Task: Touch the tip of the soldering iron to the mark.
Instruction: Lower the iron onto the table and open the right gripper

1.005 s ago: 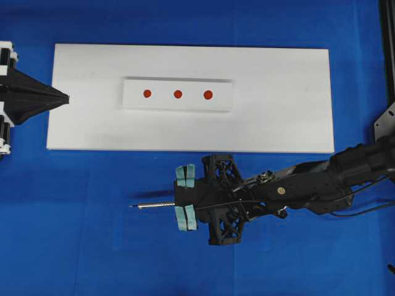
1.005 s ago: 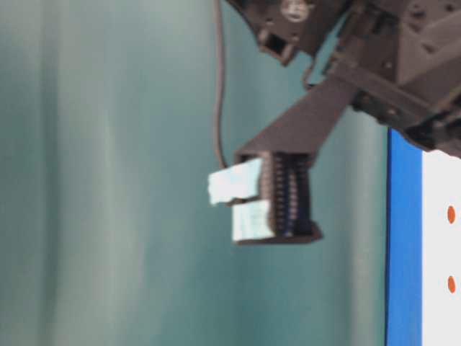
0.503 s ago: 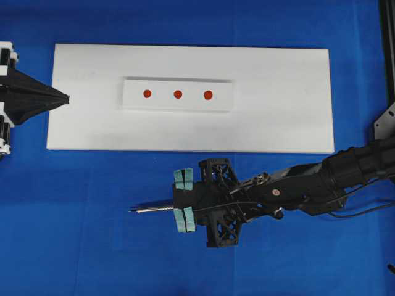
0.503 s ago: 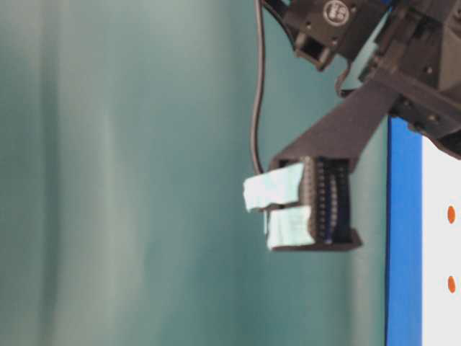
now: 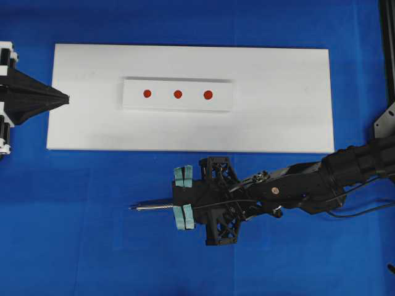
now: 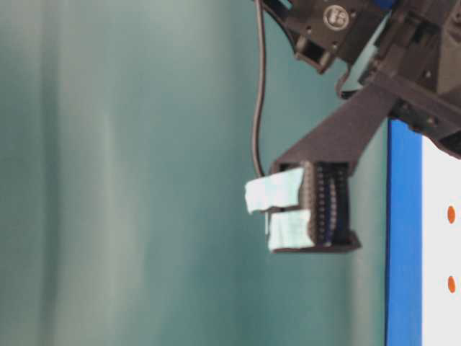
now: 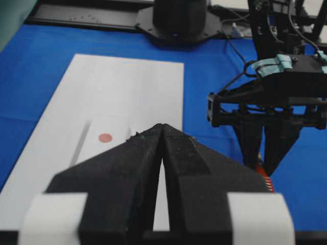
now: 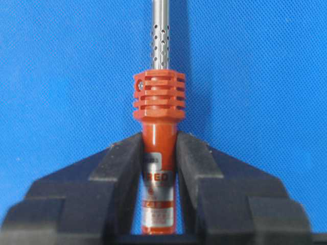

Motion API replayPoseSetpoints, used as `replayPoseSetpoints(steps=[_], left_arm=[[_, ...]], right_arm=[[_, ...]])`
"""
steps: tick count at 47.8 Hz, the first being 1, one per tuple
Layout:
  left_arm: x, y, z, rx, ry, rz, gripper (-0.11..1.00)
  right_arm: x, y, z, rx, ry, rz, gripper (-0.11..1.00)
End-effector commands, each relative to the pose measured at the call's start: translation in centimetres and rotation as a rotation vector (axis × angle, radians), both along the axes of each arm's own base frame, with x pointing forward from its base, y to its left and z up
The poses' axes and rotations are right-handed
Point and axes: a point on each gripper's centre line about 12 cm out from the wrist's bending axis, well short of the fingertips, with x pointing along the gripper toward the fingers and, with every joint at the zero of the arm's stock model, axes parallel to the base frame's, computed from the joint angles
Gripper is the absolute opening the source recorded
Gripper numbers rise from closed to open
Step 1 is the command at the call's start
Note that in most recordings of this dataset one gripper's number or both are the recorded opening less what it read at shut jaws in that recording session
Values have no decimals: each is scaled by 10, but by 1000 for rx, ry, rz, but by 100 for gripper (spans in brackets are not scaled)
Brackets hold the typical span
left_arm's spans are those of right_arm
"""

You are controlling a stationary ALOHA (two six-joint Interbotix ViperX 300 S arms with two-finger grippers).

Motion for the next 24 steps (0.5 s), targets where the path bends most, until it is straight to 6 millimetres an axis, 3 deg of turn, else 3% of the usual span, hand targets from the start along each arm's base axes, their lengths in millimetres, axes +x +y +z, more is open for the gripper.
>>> replayPoseSetpoints(steps=[1,8,12,19,24], left_arm=[[1,1,3,2,-9,2,0],[1,1,4,2,-11,2,0],[1,1,4,2,-11,2,0],[1,1,4,0,-12,2,0],[0,1,4,0,-12,2,0]], right_arm=[[2,1,9,7,-20,0,26],[-1,-2,12,-22,5,-2,72],[-4,-5,19,-48,25,-9,91],[-10,-13,46,-83,12,-21,82],[-16,-18,77,-101,-23,-31,81]])
